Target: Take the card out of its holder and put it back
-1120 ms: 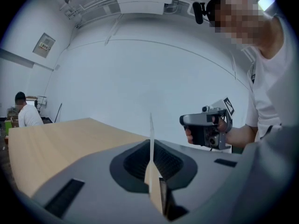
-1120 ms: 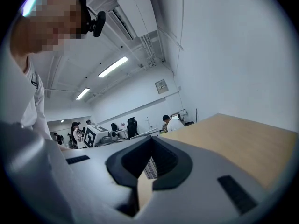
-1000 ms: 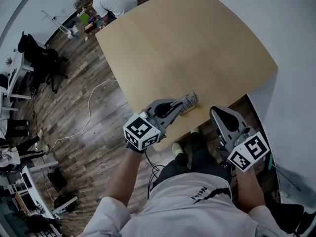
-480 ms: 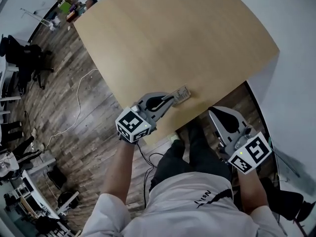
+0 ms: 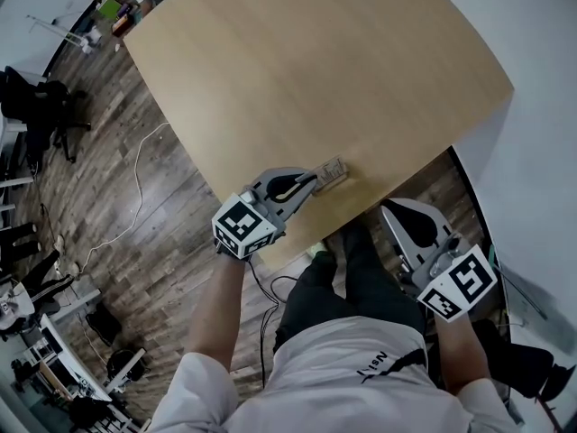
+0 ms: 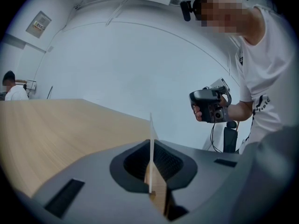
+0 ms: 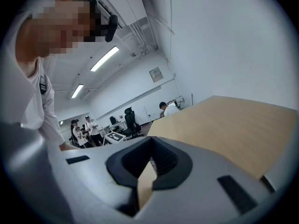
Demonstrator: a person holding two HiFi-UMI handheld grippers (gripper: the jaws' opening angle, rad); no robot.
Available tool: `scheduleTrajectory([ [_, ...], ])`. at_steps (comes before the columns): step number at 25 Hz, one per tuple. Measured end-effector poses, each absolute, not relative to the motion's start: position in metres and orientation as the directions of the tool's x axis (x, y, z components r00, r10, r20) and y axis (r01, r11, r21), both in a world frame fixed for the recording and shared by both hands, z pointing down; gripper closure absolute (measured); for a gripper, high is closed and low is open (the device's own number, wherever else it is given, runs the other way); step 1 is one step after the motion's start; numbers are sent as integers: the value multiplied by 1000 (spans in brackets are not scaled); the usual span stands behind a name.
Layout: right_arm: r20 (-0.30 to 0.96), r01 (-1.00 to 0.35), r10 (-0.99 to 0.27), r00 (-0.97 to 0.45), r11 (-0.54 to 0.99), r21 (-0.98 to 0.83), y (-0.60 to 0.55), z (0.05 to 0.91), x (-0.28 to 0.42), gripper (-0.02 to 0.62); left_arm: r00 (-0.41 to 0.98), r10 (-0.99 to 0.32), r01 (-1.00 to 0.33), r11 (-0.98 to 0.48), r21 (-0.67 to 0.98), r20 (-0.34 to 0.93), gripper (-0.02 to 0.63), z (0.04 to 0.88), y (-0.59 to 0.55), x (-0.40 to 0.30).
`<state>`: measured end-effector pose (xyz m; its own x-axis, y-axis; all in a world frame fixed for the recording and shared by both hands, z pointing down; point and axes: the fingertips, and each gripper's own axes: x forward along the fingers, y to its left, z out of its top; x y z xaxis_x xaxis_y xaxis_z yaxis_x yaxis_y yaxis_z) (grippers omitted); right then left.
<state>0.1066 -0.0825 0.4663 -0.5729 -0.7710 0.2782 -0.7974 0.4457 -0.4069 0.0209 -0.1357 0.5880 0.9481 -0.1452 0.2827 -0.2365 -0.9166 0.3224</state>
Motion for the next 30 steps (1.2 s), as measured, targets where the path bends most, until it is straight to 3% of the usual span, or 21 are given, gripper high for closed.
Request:
scheduleTrajectory([
  [20,289,-799,-768,-572,441,-410,-79,477,107,583,930,-161,-259,-924,280,330,580,604,-128,20],
  [30,300,-797,-760,-576,440,-414,-73,485,112,583,928,-173,-287,-896,338,331,577,622,-125,21],
])
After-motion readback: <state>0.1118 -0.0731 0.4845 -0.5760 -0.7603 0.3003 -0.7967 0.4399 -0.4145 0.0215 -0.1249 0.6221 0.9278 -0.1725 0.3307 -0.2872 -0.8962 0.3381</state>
